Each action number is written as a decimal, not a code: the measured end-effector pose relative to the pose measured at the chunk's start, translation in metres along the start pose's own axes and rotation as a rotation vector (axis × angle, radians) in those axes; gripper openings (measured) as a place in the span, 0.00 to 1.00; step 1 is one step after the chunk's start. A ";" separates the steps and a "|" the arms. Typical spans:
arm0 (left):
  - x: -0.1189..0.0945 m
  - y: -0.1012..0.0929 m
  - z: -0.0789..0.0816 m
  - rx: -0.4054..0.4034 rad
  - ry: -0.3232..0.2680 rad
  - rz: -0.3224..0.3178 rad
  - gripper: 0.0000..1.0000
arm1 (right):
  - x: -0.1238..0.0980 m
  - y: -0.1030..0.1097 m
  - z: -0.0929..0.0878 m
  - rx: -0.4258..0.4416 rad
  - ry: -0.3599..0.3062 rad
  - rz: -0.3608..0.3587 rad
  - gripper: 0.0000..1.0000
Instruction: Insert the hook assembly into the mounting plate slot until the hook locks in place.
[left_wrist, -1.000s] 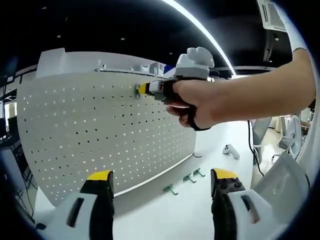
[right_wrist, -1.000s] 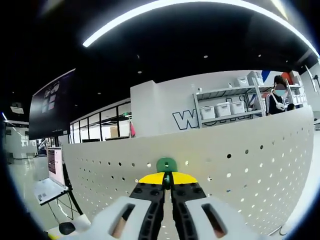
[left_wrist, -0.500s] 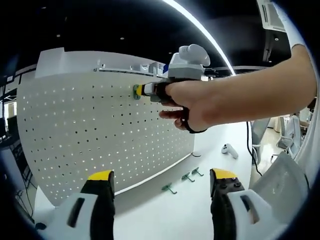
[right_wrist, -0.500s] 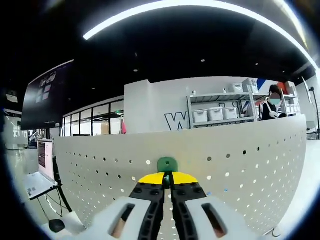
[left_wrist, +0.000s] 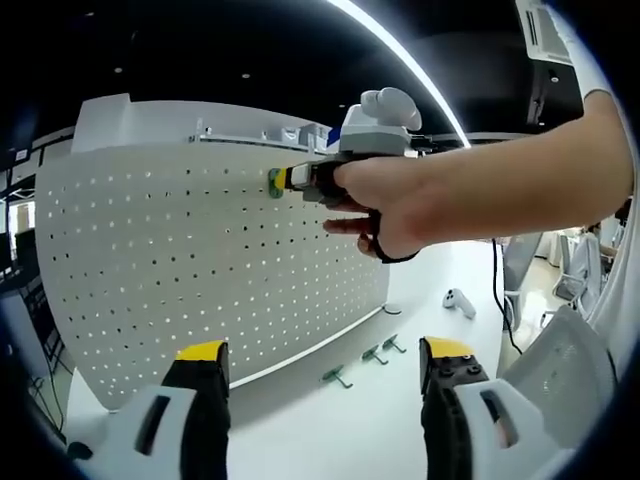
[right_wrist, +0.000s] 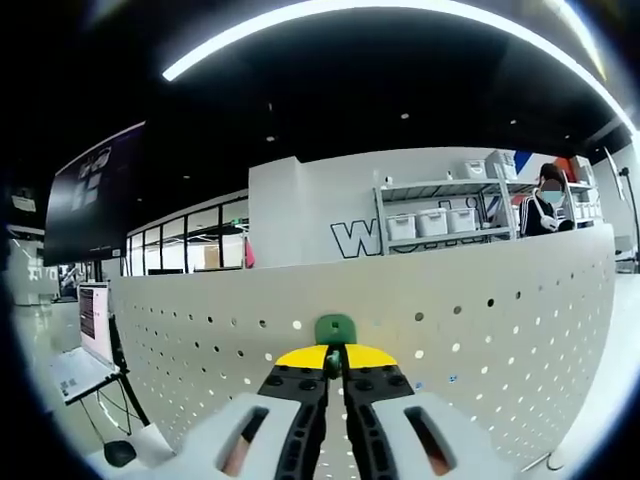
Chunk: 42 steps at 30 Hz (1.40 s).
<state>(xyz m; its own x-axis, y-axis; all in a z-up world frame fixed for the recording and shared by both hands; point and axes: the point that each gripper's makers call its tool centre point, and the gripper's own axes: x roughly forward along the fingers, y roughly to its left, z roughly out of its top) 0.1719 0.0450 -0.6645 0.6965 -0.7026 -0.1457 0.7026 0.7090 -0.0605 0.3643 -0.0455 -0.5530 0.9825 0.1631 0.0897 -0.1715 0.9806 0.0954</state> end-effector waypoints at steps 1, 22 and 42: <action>-0.001 0.001 -0.002 0.018 0.012 0.007 0.82 | 0.000 0.000 -0.001 0.001 0.000 0.004 0.03; 0.000 0.001 -0.007 0.036 0.036 0.009 0.81 | -0.008 0.021 0.001 0.004 0.010 0.152 0.36; 0.001 0.002 -0.008 0.036 0.039 0.020 0.82 | -0.028 0.012 -0.006 -0.015 0.028 0.268 0.67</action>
<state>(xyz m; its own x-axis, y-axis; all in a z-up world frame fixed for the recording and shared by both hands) 0.1731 0.0462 -0.6726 0.7044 -0.6852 -0.1852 0.6942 0.7195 -0.0218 0.3355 -0.0380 -0.5608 0.9037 0.4200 0.0826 -0.4251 0.9034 0.0569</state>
